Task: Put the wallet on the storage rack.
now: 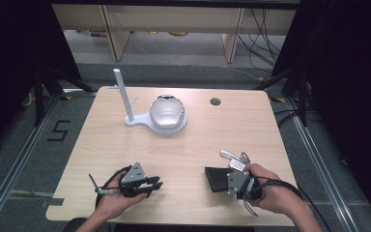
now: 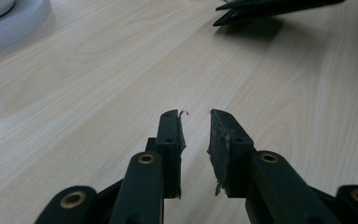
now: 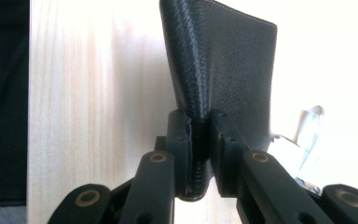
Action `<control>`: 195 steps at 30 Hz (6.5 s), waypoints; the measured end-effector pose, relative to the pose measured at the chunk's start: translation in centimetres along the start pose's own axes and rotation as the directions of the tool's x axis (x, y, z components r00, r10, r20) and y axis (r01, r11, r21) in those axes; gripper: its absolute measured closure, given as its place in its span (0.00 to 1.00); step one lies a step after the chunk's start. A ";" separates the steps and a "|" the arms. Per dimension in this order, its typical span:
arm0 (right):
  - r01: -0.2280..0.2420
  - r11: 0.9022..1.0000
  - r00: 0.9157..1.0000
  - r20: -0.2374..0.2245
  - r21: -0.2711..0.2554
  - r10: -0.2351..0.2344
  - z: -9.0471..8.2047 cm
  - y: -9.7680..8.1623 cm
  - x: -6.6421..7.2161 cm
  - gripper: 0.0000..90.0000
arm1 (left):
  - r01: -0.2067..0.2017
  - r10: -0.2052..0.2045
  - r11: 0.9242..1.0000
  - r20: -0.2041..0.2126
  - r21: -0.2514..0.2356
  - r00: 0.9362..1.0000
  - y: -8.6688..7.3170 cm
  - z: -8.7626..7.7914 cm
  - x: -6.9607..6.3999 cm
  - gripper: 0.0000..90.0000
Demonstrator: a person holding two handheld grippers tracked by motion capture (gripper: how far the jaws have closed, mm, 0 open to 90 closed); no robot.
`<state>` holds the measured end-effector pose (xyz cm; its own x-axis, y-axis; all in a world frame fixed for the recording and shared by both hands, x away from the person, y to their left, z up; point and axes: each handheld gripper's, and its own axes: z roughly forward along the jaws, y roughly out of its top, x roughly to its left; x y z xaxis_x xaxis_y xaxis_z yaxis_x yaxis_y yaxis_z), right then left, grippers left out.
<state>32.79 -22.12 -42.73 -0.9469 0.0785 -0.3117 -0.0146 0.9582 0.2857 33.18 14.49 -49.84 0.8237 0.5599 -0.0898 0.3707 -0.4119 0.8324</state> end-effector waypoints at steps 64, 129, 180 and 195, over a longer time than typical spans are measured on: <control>-0.386 0.921 0.912 -0.173 -0.048 0.373 -0.8 17.0 -21.9 0.90 | 0.060 -0.101 0.985 -0.250 -0.165 0.963 -2.9 -2.7 3.7 0.65; -0.451 0.880 0.888 -0.173 -0.146 0.426 4.2 19.2 -25.0 0.90 | 0.060 -0.100 0.985 -0.248 -0.163 0.964 -3.0 -2.9 3.7 0.65; -0.538 0.813 0.829 0.035 -0.222 0.558 2.2 13.5 -23.5 0.69 | 0.054 -0.092 0.986 -0.248 -0.156 0.965 -3.1 -2.6 3.6 0.64; -0.606 0.783 0.787 0.039 -0.139 0.616 3.1 9.3 -20.4 0.67 | 0.057 -0.097 0.985 -0.245 -0.165 0.965 -3.0 -2.5 3.5 0.63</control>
<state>52.92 -13.92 -36.54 -0.7417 0.6626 -0.1043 0.5179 0.6645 0.5387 33.85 19.47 -51.26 0.6539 0.7558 -0.0334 0.3410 -0.2551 0.9048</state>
